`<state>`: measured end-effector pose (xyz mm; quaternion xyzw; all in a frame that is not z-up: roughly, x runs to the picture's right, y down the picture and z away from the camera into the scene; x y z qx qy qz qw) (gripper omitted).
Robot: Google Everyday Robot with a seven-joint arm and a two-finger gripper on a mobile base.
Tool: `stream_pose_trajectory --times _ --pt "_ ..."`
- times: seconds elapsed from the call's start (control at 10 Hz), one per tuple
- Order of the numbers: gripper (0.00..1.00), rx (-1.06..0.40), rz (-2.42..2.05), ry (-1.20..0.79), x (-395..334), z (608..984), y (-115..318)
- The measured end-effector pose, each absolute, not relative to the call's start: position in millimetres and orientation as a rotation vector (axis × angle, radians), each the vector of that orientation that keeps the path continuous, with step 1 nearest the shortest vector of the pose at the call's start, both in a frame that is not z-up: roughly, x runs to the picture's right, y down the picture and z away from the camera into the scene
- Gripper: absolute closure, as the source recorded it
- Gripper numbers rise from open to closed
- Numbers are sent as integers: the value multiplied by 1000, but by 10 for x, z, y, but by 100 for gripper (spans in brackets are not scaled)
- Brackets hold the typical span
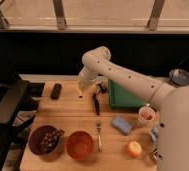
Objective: Place banana in table surface
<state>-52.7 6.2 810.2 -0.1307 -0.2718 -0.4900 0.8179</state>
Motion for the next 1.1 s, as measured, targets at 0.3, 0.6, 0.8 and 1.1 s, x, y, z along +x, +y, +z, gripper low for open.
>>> stream_pose_trajectory --times 0.3,0.6,0.8,1.1 --pt "91 -314 -1057 -656 -790 8045 477" --pt "63 -354 -1011 -714 -868 8251 789" --pt "44 -387 -940 -727 -853 8479 994" --pt "40 -414 -842 -730 -801 8711 1133"
